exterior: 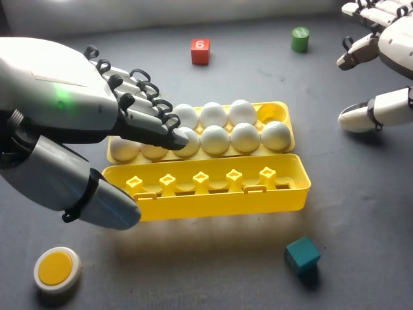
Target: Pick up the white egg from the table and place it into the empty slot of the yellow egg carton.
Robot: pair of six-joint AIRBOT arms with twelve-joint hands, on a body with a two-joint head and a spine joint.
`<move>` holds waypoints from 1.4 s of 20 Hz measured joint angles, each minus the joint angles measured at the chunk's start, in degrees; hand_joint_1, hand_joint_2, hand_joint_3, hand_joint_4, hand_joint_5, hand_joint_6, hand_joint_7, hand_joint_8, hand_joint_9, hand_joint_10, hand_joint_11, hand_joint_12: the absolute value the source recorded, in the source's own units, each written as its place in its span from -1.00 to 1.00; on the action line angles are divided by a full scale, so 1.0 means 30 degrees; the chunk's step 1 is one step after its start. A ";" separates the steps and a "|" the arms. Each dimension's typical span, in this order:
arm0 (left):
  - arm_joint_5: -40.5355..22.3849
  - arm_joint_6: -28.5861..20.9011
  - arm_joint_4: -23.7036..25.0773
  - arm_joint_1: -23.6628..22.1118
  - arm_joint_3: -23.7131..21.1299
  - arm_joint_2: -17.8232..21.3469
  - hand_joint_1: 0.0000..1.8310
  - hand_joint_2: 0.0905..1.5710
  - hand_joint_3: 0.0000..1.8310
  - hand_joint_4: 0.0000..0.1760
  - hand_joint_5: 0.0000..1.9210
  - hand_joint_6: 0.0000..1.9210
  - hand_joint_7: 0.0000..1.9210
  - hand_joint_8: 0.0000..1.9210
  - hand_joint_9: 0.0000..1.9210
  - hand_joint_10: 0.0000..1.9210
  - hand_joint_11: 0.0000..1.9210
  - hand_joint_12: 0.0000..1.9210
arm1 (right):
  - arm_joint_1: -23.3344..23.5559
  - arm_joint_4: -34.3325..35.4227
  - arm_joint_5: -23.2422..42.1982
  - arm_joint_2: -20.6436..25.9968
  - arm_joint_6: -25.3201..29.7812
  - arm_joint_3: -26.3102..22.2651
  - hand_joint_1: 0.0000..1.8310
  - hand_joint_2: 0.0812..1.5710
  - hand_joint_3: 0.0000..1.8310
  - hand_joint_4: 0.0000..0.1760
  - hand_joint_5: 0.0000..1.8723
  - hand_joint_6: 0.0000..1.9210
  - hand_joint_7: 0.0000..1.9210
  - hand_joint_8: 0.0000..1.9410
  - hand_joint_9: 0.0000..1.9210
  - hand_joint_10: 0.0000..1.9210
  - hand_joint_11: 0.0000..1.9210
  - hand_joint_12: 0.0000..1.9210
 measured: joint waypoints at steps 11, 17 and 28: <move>-0.0073 0.0000 0.0102 0.0000 0.0117 0.0000 -1.00 0.49 -1.00 -1.00 -0.80 -0.99 -0.83 -0.99 -0.86 -1.00 -0.99 -0.75 | 0.0342 0.0000 -0.2062 -0.1239 0.0197 0.1785 -0.39 0.02 -1.00 0.40 -0.14 -0.93 -1.00 -1.00 -1.00 -1.00 -1.00 -1.00; -0.0102 0.0007 0.0175 -0.0022 0.0313 0.0000 -1.00 0.50 -1.00 -1.00 -0.82 -0.99 -0.84 -0.99 -0.88 -0.99 -1.00 -0.75 | -0.0015 -0.0015 -0.2237 -0.1756 0.0197 0.2725 -0.40 0.04 -0.99 0.19 -0.14 -0.95 -1.00 -1.00 -1.00 -1.00 -1.00 -1.00; -0.0189 0.0007 0.0328 -0.0124 0.0342 0.0000 -1.00 0.52 -1.00 -1.00 -0.81 -1.00 -0.84 -1.00 -0.87 -1.00 -1.00 -0.73 | -0.1209 -0.3264 -0.2382 -0.2040 0.2171 0.3920 -0.43 0.07 -0.99 0.28 -0.14 -0.97 -1.00 -1.00 -1.00 -1.00 -1.00 -1.00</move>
